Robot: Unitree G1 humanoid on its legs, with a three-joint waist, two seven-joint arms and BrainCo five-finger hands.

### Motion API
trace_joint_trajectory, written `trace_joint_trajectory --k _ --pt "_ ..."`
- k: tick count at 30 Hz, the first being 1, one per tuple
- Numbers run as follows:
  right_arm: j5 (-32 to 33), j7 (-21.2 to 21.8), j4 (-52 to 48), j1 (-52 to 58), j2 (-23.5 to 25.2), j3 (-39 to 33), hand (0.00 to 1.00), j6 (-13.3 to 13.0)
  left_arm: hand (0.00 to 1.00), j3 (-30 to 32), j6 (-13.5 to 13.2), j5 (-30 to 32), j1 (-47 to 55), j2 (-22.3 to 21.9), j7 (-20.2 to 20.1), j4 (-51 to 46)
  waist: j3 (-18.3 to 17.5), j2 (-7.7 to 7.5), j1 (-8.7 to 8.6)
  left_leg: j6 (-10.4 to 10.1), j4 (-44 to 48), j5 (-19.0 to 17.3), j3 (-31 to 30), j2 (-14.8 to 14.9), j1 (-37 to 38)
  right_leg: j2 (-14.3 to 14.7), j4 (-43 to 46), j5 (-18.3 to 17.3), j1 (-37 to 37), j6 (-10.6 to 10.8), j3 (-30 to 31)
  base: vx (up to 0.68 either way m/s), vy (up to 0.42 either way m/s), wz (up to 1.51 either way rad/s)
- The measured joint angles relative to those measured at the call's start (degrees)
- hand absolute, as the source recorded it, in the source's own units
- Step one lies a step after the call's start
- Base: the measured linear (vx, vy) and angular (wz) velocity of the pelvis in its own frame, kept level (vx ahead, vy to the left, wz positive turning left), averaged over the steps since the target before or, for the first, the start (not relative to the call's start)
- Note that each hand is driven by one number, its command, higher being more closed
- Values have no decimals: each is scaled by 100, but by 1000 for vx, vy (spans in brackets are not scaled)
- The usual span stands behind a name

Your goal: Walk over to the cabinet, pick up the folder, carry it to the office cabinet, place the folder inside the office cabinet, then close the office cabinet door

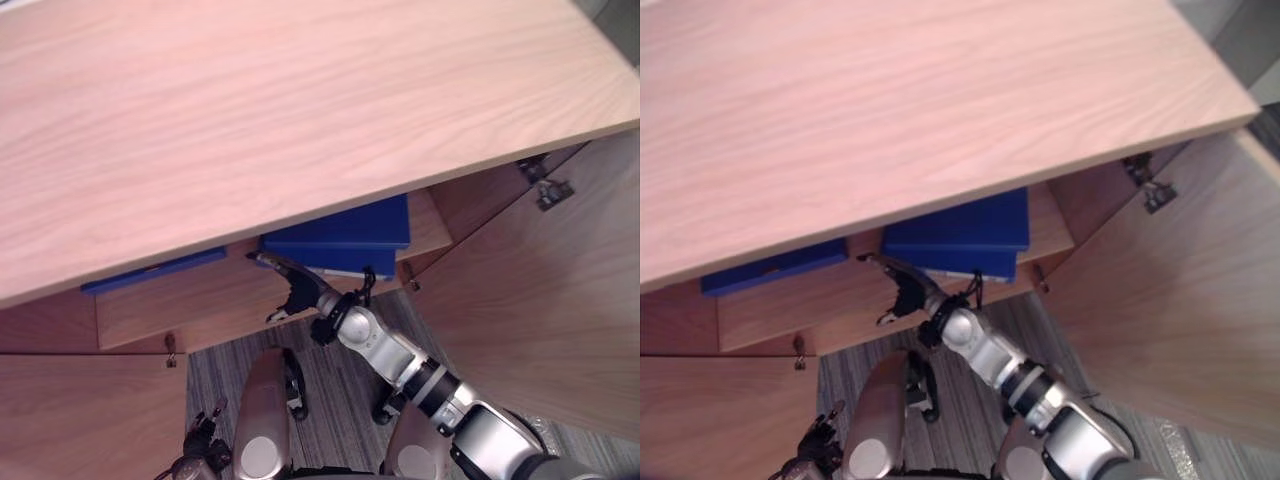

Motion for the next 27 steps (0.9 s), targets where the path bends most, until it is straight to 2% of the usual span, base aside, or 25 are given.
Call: trace_joint_trajectory --k 3,6,9,13,17,23,27 --pt "-81 0 -44 -153 -27 52 0 -2 0 -129 -29 -3 -97 19 10 12 39 55 62 84 502 -148 -51 -120 -611 -223 557 -173 -597 48 150 12 65 21" --pt "-157 8 -44 -309 -194 156 0 -2 0 -284 -27 8 -186 16 22 -54 116 173 168 151 820 -211 -54 -148 -1125 -310 848 -193 -1117 77 295 25 97 5" --pt "-550 9 -44 -586 -277 145 0 2 0 -335 -32 36 -187 24 23 -167 157 253 293 184 1065 -230 -38 -159 -1673 -357 1069 -196 -1702 84 442 25 111 2" --pt "-778 2 -52 -907 -422 135 0 5 0 -325 -36 49 -136 7 60 -342 183 266 467 194 1248 -225 34 -183 -2298 -385 1313 -195 -2470 87 696 26 71 0" --pt "-968 1 -228 -948 -668 -6 0 16 0 -319 -46 50 -52 -121 77 -664 196 268 459 232 1372 -205 41 -253 -2657 -416 1535 -242 -2912 114 905 44 22 9" --pt "-967 -97 -1016 -907 -1205 -769 0 -19 0 -317 -141 52 94 -274 74 -1265 267 266 423 232 1621 -206 1 -243 -3223 -444 1902 -384 -3551 60 1034 18 -14 4" --pt "-967 -140 -1381 -851 -1509 -859 0 -90 0 -312 -137 47 273 -280 69 -1557 280 246 377 234 1709 -205 -15 -221 -3452 -443 2029 -432 -3800 28 1069 0 0 0"
